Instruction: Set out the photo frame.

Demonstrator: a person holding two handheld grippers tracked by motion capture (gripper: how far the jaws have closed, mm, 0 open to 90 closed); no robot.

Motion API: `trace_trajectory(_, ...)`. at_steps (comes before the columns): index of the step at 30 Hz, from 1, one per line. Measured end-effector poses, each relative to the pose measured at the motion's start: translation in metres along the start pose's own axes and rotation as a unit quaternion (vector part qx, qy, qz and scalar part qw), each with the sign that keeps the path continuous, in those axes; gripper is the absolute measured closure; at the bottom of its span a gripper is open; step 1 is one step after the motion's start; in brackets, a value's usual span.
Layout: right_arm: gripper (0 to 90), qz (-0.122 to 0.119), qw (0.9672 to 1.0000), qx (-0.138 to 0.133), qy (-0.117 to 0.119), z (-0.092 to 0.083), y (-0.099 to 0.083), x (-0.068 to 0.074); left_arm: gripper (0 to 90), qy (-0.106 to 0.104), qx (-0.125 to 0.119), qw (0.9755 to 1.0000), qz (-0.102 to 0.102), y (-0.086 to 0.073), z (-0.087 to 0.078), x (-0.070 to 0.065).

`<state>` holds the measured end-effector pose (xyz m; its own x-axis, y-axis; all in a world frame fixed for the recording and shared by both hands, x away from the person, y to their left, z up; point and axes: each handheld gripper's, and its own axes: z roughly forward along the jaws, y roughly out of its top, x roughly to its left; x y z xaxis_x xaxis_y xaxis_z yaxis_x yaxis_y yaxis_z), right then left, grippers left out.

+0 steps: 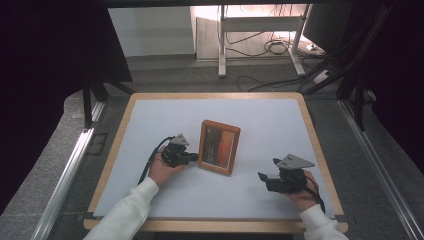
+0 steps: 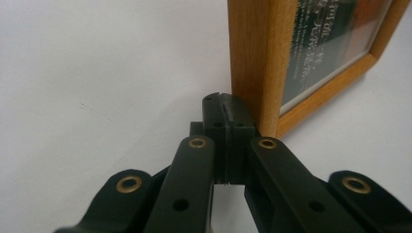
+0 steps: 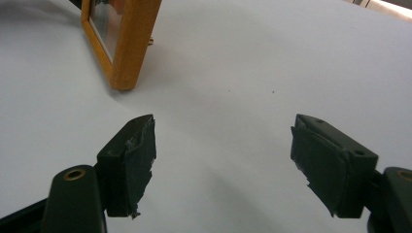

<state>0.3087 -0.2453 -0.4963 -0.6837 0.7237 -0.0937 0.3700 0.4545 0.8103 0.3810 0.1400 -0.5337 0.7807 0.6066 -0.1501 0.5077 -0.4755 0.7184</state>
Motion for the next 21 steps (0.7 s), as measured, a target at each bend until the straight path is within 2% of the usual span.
trace_trajectory(21, 24.7, 0.000, 1.0000, 0.003, -0.001, 0.001, -0.001, 0.000, 90.0, -0.011, 0.004, 0.9999, 0.011, -0.003, -0.003, -0.012)
